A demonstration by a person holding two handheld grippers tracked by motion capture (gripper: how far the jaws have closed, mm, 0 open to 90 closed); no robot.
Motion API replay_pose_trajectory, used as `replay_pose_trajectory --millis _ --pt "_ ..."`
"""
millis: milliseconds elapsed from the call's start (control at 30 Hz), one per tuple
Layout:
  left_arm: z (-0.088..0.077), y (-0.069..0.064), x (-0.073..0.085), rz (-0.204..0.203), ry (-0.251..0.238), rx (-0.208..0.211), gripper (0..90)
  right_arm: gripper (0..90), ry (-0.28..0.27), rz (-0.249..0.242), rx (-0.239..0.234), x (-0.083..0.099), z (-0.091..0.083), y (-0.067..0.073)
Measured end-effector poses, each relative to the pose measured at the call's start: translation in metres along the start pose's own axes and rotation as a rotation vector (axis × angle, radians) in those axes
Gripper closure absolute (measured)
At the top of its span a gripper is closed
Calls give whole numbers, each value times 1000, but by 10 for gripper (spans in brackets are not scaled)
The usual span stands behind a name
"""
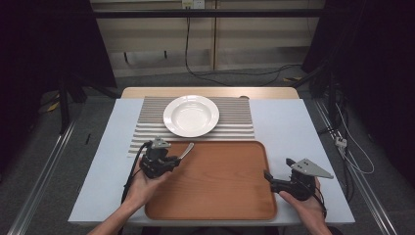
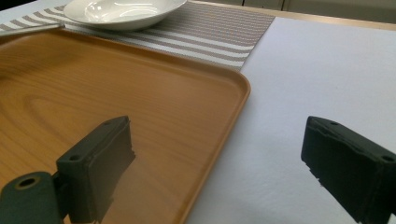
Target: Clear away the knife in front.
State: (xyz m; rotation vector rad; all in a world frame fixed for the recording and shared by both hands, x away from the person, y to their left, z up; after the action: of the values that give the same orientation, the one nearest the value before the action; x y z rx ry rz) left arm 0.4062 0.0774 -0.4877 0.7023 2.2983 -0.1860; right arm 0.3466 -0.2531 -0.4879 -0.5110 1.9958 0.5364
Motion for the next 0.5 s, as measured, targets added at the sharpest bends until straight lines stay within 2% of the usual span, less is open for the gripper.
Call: replay_pose_trajectory --millis 67,200,267,367,433,500 --pt "4 -1 4 8 18 -1 798 86 -2 -2 0 0 0 0" --pt "4 -2 4 -3 21 -5 797 86 -2 -1 -3 0 0 1" --pt "3 -4 5 -10 27 12 797 86 1 1 -2 0 0 0" --pt "8 -7 9 -1 42 -3 797 86 -2 -1 -1 0 -1 1" --pt "10 -9 10 0 54 10 797 86 -1 -4 0 0 -1 1" --pt "12 -11 12 6 65 5 796 86 -1 -4 0 0 -1 1"
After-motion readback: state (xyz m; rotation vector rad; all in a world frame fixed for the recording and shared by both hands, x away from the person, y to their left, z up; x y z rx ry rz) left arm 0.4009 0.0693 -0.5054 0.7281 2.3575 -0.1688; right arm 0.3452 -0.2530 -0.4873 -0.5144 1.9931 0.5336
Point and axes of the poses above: each handheld gripper's, and its own axes: z roughly forward along the jaws, x roughly out of its underside, y roughly to its left, the point moved 9 cm from there along z, roughly forward along the jaws, and after that the axes turned 15 degrees about -x, right-handed, at the moved point
